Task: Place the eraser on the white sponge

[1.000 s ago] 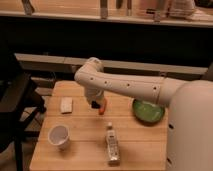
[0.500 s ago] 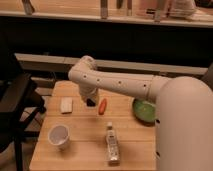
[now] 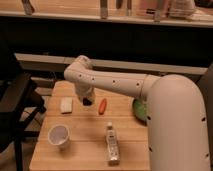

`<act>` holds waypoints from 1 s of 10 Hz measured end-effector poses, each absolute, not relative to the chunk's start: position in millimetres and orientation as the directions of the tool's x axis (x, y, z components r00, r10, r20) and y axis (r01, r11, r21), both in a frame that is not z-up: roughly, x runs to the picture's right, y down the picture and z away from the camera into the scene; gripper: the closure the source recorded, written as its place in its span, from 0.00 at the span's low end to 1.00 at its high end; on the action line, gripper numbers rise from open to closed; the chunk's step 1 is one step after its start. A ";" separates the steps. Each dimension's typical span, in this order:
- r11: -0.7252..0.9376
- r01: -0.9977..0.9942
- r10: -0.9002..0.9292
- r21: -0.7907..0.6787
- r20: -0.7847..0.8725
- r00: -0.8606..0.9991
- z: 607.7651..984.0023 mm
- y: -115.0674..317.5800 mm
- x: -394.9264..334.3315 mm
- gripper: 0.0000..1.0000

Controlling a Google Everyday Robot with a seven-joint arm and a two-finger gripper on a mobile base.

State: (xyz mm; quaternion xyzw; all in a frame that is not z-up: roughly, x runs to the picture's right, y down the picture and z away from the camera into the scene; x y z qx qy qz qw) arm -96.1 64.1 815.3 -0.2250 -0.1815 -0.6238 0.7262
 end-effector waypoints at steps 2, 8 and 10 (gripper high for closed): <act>0.097 0.992 -0.826 -0.079 0.549 0.125 822.4 62.1 -112.5 0.99; 0.037 0.999 -0.835 -0.033 0.549 0.049 835.9 64.2 -141.6 0.99; 0.009 1.000 -0.833 -0.003 0.553 0.009 840.4 69.0 -160.8 0.99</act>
